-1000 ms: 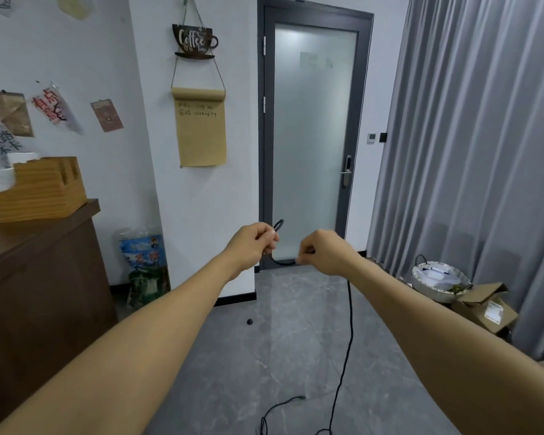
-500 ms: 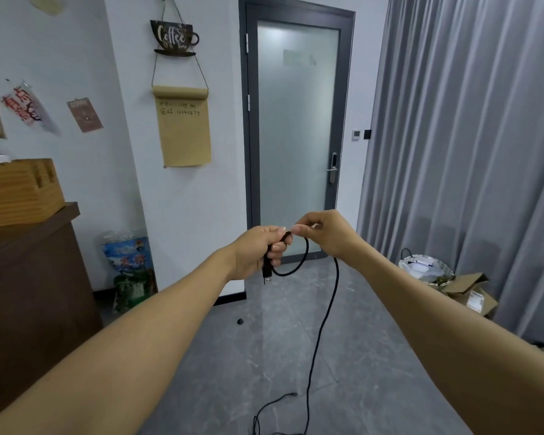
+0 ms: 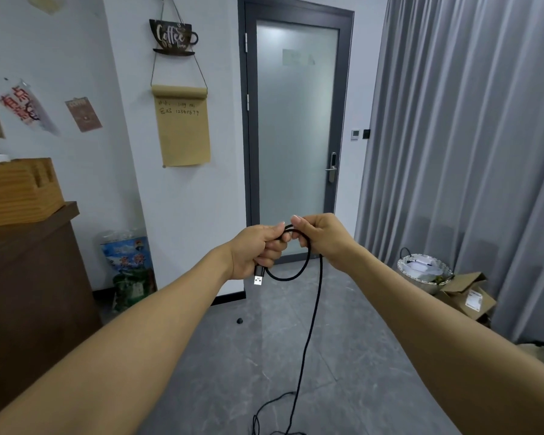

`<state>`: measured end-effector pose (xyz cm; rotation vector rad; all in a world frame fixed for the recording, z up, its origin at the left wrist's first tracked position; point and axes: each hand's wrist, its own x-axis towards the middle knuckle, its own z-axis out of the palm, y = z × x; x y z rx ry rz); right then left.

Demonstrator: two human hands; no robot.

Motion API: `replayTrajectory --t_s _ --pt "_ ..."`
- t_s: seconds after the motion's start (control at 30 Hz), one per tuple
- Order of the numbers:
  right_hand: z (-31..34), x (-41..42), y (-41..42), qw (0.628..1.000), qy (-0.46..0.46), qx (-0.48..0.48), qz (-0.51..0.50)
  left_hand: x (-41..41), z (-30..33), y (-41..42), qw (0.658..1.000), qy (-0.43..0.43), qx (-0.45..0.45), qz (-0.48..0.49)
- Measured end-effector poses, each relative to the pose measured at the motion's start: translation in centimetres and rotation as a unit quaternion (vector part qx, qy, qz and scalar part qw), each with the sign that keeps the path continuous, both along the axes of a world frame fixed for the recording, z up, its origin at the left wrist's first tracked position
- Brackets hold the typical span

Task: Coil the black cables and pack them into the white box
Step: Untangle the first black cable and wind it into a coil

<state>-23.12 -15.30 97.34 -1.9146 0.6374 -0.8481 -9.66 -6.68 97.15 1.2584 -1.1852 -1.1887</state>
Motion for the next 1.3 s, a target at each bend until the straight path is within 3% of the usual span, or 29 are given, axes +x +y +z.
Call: replayTrajectory --t_s 0.27,0.53,0.67,0.83,1.1,1.2,1.3 --pt "0.2 0.7 0.5 0.997 -0.053 0.013 -0.048 -0.3 -0.2 0.1 0.996 0.084 -0.026 0.032" --pt "0.0 0.7 0.6 0.998 -0.041 0.027 -0.049 -0.3 -0.4 0.2 0.997 0.056 -0.038 0.04" --pt "-0.3 -0.1 -0.1 0.999 0.017 0.003 -0.035 0.3 -0.9 0.1 0.989 0.065 -0.062 0.121" --pt "-1.6 -1.7 -2.0 0.993 0.05 -0.023 -0.108 2.5 -0.4 0.4 0.96 0.114 -0.085 0.241" --pt "-2.6 -3.6 -3.6 0.975 0.028 -0.019 -0.221 5.8 0.1 0.6 0.901 0.166 -0.096 0.389" --pt "-2.0 -2.1 -2.7 0.963 0.116 -0.106 -0.22 4.9 0.3 0.0 0.905 0.15 -0.111 0.382" --pt "-1.1 -0.5 -0.9 0.935 0.233 -0.217 -0.155 3.6 0.5 -0.6 0.92 0.09 -0.125 0.359"
